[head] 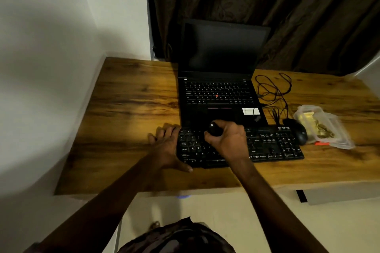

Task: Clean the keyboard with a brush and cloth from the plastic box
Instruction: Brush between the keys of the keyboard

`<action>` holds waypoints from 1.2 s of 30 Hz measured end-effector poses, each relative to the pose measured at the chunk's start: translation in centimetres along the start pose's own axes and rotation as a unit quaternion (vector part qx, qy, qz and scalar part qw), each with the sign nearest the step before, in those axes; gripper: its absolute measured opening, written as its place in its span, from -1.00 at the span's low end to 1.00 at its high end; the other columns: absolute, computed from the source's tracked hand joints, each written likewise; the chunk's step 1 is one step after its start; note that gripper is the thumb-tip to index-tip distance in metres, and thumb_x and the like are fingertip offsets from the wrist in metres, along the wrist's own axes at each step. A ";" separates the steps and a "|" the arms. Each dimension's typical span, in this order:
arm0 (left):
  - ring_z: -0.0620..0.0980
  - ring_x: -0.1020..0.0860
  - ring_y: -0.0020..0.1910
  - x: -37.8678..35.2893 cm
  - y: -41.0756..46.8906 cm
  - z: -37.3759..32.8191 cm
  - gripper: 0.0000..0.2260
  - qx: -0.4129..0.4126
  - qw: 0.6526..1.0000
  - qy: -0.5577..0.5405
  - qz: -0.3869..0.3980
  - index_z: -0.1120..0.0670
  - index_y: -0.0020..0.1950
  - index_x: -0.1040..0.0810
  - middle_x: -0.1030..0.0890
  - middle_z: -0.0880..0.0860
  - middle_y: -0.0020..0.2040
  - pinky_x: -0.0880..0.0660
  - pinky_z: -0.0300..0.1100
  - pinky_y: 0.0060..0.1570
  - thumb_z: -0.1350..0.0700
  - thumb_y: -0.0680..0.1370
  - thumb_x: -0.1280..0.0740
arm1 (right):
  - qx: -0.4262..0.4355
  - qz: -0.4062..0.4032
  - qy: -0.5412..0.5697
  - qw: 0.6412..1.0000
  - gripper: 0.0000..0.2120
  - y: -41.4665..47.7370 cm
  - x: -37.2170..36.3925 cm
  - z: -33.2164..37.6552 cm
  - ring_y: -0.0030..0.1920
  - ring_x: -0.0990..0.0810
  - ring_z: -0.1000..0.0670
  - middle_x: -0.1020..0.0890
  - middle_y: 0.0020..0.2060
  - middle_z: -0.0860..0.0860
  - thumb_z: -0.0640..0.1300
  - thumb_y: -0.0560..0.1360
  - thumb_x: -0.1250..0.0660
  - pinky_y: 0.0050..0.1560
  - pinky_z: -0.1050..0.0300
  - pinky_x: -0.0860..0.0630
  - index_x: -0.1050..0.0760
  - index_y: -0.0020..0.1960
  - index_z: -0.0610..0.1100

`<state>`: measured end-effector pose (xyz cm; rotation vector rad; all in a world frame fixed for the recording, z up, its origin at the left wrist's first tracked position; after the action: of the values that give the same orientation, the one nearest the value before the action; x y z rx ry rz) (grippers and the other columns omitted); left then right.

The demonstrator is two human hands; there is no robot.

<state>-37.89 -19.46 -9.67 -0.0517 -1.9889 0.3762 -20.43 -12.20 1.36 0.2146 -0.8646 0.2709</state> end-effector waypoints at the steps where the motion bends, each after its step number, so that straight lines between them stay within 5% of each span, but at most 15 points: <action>1: 0.11 -0.12 0.45 0.0 0.0 0.0 0.35 -0.001 1.000 -0.003 0.001 -0.09 0.58 0.07 -0.14 -0.04 0.48 -0.11 0.28 0.37 -0.49 -0.05 -0.48 | 0.008 0.007 0.012 1.000 -0.70 -0.1 -0.9 0.9 -0.25 -0.68 0.07 -0.68 -0.33 0.08 0.17 0.31 -0.42 -0.17 0.05 -0.65 -0.66 -0.09 -0.01; 7: 0.11 -0.15 0.43 0.1 -0.2 0.0 0.35 -0.012 1.000 -0.020 -0.006 -0.11 0.57 0.06 -0.17 -0.06 0.46 -0.13 0.29 0.35 -0.52 -0.07 -0.45 | 0.008 0.016 0.090 0.996 -0.87 -0.3 -2.0 2.5 -0.30 -0.67 0.12 -0.69 -0.34 0.07 -0.04 0.36 -0.53 -0.23 0.05 -0.61 -0.66 -0.18 -0.08; 13: 0.08 -0.18 0.40 0.4 -0.3 -0.3 0.31 -0.025 0.999 -0.018 -0.026 -0.10 0.57 0.00 -0.20 -0.07 0.44 -0.15 0.23 0.33 -0.50 -0.05 -0.48 | -0.025 -0.024 0.037 0.999 -0.81 -0.7 0.1 -0.3 -0.24 -0.67 0.18 -0.71 -0.28 0.11 0.02 0.37 -0.53 -0.09 0.12 -0.65 -0.69 -0.07 -0.04; 19: 0.11 -0.16 0.40 0.2 -0.5 -0.2 0.27 -0.028 0.999 -0.019 -0.009 -0.11 0.56 -0.01 -0.17 -0.05 0.41 -0.13 0.27 0.35 -0.52 -0.02 -0.45 | 0.029 0.023 0.063 0.997 -0.83 -1.3 -4.2 5.1 -0.30 -0.65 0.15 -0.68 -0.35 0.08 0.04 0.35 -0.48 -0.25 0.08 -0.61 -0.64 -0.16 -0.04; 26: 0.11 -0.15 0.43 0.3 -0.5 0.0 0.32 -0.018 1.000 -0.013 -0.014 -0.10 0.57 0.03 -0.17 -0.04 0.47 -0.13 0.26 0.35 -0.53 -0.04 -0.44 | -0.016 -0.011 0.092 0.996 -0.88 -0.6 -1.5 1.7 -0.30 -0.65 0.23 -0.70 -0.31 0.13 -0.07 0.38 -0.56 -0.24 0.35 -0.58 -0.70 -0.12 -0.07; 29: 0.10 -0.16 0.41 0.5 -0.5 -0.2 0.31 -0.019 1.000 -0.011 -0.022 -0.10 0.57 0.02 -0.17 -0.06 0.46 -0.15 0.26 0.34 -0.52 -0.04 -0.45 | -0.011 -0.029 0.061 0.998 -0.83 -0.5 -0.7 1.3 -0.24 -0.67 0.20 -0.72 -0.26 0.12 -0.01 0.38 -0.53 -0.12 0.20 -0.63 -0.70 -0.07 -0.05; 36: 0.10 -0.17 0.36 0.4 -0.7 0.1 0.28 -0.025 0.999 -0.017 -0.026 -0.08 0.56 -0.04 -0.20 -0.03 0.40 -0.16 0.25 0.33 -0.57 -0.04 -0.39 | 0.027 0.026 0.112 0.993 -0.86 -1.4 -4.4 5.1 -0.32 -0.66 0.10 -0.67 -0.37 0.06 -0.03 0.37 -0.51 -0.29 0.07 -0.59 -0.63 -0.22 -0.07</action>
<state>-38.06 -20.04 -9.20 -0.0253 -2.0282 0.2948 -26.39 -15.65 1.11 0.2074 -0.6423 0.3593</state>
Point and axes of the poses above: each hand's wrist, its own y-axis towards the middle knuckle, its own x-axis out of the back of the hand, z = x × y, the point moved 10 cm from there along y, towards the middle knuckle
